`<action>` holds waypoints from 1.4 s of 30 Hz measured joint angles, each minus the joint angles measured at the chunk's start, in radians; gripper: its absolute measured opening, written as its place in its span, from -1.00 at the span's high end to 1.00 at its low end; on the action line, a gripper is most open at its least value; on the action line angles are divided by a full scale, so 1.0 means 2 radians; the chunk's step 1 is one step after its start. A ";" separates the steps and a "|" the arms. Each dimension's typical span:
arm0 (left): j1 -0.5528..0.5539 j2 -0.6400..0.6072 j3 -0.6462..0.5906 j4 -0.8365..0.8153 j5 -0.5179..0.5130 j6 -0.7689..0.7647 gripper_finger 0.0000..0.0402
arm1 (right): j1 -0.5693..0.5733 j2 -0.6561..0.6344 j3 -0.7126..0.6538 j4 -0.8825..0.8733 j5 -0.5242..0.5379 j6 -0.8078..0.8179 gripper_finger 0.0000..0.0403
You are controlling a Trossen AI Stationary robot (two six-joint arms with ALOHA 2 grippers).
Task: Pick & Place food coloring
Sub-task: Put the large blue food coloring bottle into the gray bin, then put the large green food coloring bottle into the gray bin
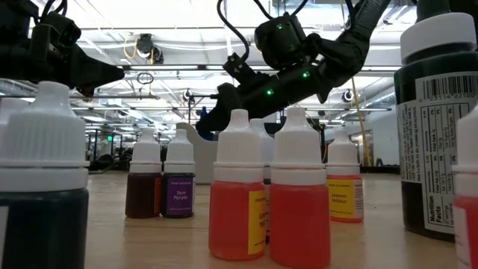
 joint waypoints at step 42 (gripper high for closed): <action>0.000 0.000 0.000 0.022 0.001 -0.048 0.79 | 0.123 -0.622 -0.269 -0.318 0.057 -0.007 0.98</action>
